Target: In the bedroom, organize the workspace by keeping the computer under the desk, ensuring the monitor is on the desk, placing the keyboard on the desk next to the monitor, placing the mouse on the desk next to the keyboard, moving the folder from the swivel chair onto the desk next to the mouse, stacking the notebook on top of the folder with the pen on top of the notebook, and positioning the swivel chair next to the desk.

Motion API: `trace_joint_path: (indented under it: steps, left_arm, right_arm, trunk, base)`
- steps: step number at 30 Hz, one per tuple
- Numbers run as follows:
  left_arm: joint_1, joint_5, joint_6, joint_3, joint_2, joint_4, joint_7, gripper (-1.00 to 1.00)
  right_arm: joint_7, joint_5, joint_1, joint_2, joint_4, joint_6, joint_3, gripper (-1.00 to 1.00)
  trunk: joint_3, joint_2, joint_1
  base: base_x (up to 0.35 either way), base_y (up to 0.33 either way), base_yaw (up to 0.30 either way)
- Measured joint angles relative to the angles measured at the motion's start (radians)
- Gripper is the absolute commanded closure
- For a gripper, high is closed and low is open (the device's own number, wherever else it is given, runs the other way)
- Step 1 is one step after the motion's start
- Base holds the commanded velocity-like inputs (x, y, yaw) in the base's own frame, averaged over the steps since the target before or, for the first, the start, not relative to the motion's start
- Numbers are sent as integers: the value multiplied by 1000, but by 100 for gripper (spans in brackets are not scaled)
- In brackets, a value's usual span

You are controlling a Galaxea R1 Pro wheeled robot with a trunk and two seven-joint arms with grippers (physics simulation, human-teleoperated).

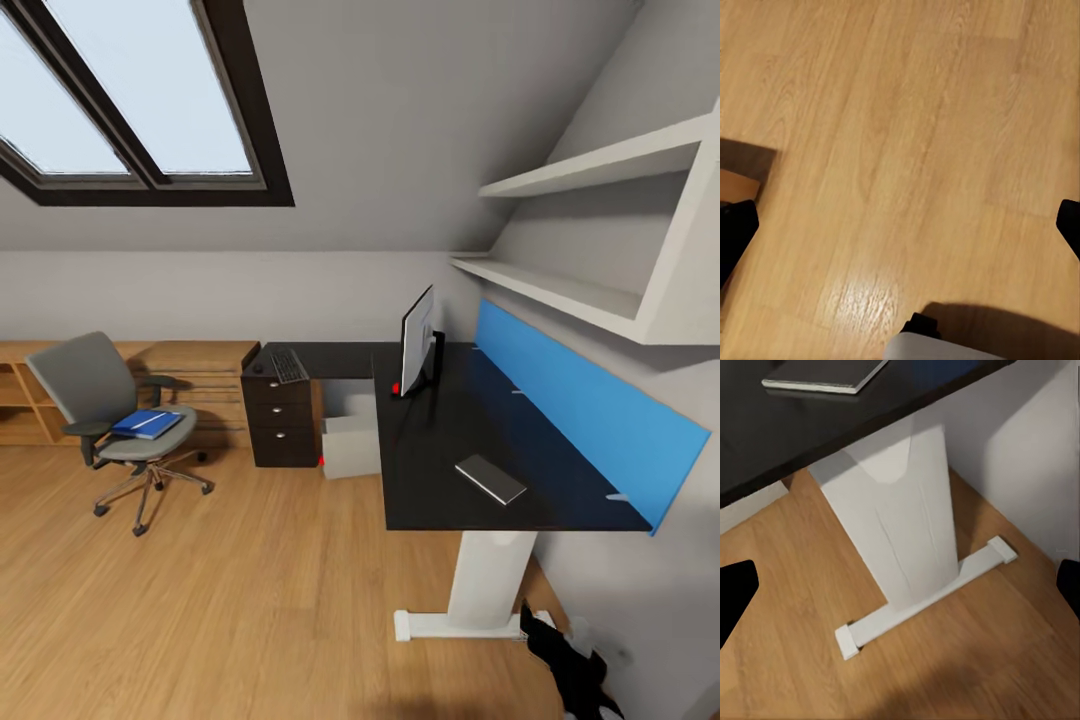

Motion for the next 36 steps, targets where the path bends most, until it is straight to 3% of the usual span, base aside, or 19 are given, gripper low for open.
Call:
trace_joint_path:
  steps: [2,6,7,9,10,11,13,14,15,17,22,36]
  left_arm:
    - [0,1,0,0,0,0,0,-100]
    - [0,2,0,1,0,0,0,-100]
    - [0,2,-2,1,0,-1,0,-100]
    - [0,1,-6,1,0,-1,0,-100]
    - [0,-1,-15,1,0,-1,0,-100]
    - [0,-1,-54,2,2,9,0,-100]
    - [0,-2,-72,3,4,28,0,-100]
    - [0,-2,-76,3,4,33,0,-100]
    - [0,-3,-81,3,4,40,0,-100]
    - [0,-3,-86,3,4,47,0,-100]
    - [0,-4,-91,3,4,54,0,-100]
    - [0,-4,-94,2,5,56,0,-100]
  right_arm:
    - [-49,31,13,0,-101,99,-3,-100]
    - [-103,74,16,-13,-199,236,-11,-100]
    - [-124,91,-45,-25,-200,298,-15,-100]
    - [-128,94,-96,-28,-165,311,-16,-100]
    - [-129,96,-146,-29,-107,316,-16,-100]
    - [-118,98,-282,-32,104,308,-14,-100]
    - [-92,103,-389,-32,283,267,-10,-100]
    - [-79,108,-414,-32,334,245,-8,-100]
    - [-51,140,-450,-32,416,190,7,-100]
    - [-22,204,-482,-31,492,126,35,-100]
    - [2,282,-509,-28,555,66,64,-100]
    - [19,297,-515,-28,569,50,69,-100]
  trunk:
    - [6,14,-8]
    - [16,35,-19]
    - [16,36,-19]
    - [16,36,-19]
    - [16,36,-19]
    - [16,36,-19]
    - [16,36,-19]
    - [16,35,-19]
    - [16,36,-20]
    - [16,35,-20]
    - [16,35,-20]
    - [16,35,-20]
  base:
    - [0,0,0]
    - [0,0,0]
    - [0,0,0]
    - [0,0,0]
    - [12,-9,0]
    - [37,-29,0]
    - [123,-96,0]
    - [183,-137,0]
    - [199,-148,0]
    - [228,-166,0]
    - [251,-174,0]
    - [277,-143,0]
